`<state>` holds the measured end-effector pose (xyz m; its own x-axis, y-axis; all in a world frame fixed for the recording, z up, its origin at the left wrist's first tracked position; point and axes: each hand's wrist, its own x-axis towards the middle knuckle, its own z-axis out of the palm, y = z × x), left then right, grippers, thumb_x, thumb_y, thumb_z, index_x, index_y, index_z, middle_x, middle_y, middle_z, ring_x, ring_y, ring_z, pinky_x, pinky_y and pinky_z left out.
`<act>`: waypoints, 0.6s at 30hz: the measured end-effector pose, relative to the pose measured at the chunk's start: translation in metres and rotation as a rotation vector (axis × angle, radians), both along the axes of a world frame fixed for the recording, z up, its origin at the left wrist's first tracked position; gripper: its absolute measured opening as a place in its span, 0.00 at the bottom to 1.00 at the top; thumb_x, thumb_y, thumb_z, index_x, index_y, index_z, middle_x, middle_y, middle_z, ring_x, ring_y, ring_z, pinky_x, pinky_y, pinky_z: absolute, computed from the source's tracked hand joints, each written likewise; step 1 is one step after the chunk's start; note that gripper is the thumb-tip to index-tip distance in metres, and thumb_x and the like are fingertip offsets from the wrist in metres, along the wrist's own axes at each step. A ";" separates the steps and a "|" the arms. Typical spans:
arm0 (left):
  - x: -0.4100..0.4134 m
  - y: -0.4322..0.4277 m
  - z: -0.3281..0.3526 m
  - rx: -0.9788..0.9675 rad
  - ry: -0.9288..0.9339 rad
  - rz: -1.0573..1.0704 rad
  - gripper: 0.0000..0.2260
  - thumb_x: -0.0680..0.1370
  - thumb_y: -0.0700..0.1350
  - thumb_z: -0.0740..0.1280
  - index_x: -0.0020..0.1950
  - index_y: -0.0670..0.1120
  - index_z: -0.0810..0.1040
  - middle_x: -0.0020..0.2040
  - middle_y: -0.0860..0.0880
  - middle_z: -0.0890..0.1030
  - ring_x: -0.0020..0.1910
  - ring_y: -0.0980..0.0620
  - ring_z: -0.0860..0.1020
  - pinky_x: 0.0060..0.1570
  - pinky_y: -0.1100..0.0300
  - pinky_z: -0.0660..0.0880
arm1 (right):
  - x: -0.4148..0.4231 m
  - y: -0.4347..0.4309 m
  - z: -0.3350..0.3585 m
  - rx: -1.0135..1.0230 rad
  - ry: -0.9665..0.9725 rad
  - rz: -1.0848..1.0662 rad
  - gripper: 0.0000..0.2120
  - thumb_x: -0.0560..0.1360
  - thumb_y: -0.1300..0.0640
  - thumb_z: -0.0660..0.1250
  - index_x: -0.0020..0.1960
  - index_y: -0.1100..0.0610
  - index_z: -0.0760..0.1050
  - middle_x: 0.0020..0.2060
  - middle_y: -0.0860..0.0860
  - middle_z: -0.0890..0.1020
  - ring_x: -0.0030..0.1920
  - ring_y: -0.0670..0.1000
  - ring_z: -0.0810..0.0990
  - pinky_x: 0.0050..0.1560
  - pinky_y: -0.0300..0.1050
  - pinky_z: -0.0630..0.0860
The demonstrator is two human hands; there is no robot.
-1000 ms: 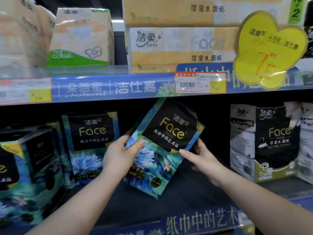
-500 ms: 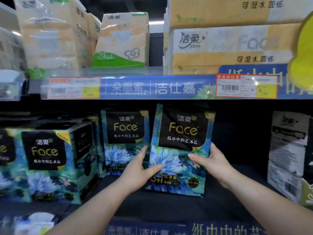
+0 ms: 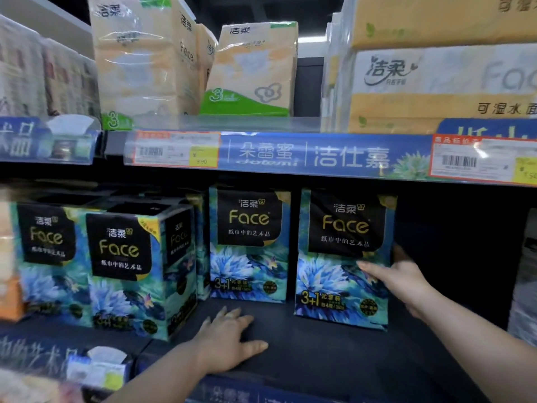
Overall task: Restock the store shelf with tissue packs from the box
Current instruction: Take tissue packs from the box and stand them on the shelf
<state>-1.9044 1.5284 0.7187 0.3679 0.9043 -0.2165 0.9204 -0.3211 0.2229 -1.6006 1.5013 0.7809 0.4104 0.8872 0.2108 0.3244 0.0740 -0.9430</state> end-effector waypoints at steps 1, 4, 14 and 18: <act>0.000 -0.001 0.000 -0.003 0.002 0.002 0.36 0.74 0.69 0.55 0.77 0.53 0.54 0.79 0.49 0.50 0.78 0.44 0.46 0.73 0.43 0.47 | -0.001 0.005 0.000 0.007 0.010 -0.006 0.31 0.67 0.56 0.77 0.67 0.60 0.71 0.47 0.53 0.82 0.47 0.52 0.80 0.48 0.43 0.74; 0.000 -0.001 0.000 0.008 0.007 0.015 0.39 0.71 0.72 0.54 0.77 0.54 0.55 0.79 0.49 0.51 0.78 0.45 0.47 0.74 0.43 0.47 | -0.010 0.016 0.002 0.069 0.003 0.005 0.36 0.69 0.60 0.75 0.72 0.55 0.63 0.56 0.54 0.78 0.54 0.54 0.77 0.55 0.44 0.72; -0.003 -0.002 -0.004 0.044 0.005 0.015 0.34 0.75 0.68 0.55 0.77 0.54 0.55 0.79 0.49 0.51 0.78 0.46 0.47 0.73 0.43 0.47 | -0.010 0.028 -0.016 -0.032 -0.040 0.134 0.43 0.66 0.58 0.77 0.74 0.55 0.58 0.59 0.50 0.77 0.55 0.49 0.77 0.55 0.41 0.73; -0.002 -0.006 -0.003 0.034 0.010 0.003 0.49 0.61 0.78 0.46 0.77 0.54 0.55 0.79 0.50 0.52 0.78 0.47 0.48 0.73 0.44 0.47 | -0.004 0.031 -0.025 -0.129 -0.188 0.086 0.46 0.64 0.54 0.79 0.75 0.55 0.58 0.57 0.52 0.79 0.56 0.51 0.78 0.54 0.41 0.74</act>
<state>-1.9067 1.5226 0.7159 0.3629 0.9124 -0.1894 0.9237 -0.3254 0.2024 -1.6049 1.5328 0.7556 0.2964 0.9417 0.1592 0.4932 -0.0082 -0.8699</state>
